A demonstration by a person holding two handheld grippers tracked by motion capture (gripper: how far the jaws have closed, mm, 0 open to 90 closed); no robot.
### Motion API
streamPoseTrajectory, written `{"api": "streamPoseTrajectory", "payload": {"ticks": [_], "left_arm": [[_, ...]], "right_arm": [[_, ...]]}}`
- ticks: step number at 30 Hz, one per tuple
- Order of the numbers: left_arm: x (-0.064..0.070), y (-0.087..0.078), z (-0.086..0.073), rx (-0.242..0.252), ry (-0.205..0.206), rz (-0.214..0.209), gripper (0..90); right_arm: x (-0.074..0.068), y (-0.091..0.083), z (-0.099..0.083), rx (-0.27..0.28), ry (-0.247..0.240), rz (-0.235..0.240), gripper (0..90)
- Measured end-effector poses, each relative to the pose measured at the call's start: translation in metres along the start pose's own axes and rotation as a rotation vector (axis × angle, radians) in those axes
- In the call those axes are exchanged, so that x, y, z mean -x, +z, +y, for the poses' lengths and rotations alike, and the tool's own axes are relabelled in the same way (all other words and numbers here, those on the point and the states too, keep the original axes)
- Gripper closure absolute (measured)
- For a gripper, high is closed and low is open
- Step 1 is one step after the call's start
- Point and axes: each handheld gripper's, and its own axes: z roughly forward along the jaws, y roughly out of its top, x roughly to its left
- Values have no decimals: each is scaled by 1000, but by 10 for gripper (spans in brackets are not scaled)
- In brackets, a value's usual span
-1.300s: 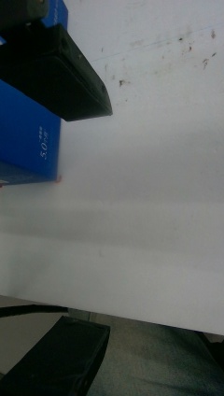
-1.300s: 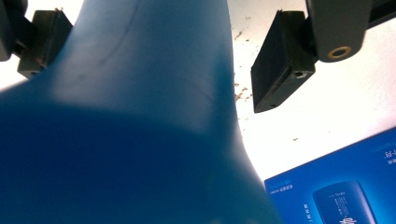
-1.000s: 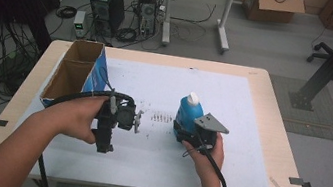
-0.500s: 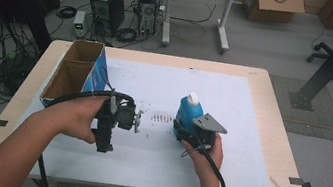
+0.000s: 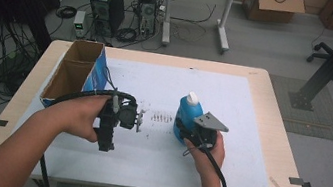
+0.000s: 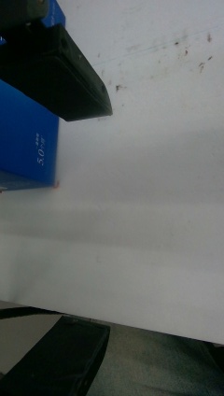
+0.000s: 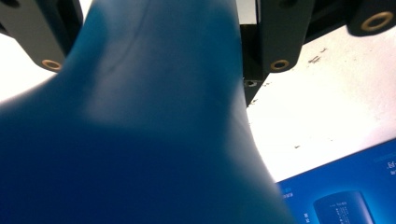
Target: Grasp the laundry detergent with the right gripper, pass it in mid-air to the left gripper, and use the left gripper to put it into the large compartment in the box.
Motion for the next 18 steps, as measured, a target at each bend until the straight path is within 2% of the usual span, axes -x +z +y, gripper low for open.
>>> {"api": "streamPoseTrajectory", "payload": {"ticks": [4, 8, 14, 18], "left_arm": [[0, -4, 2, 8, -1, -4, 2], [-1, -14, 6, 15, 1, 7, 2], [-1, -28, 12, 32, 18, 18, 2], [-2, -38, 14, 49, 16, 22, 2]], "right_arm": [[2, -3, 4, 3, -9, 35, 460], [6, -19, 23, 22, -15, 116, 459], [6, -39, 55, -4, -109, 180, 459], [9, -52, 71, 3, -138, 279, 458]]}}
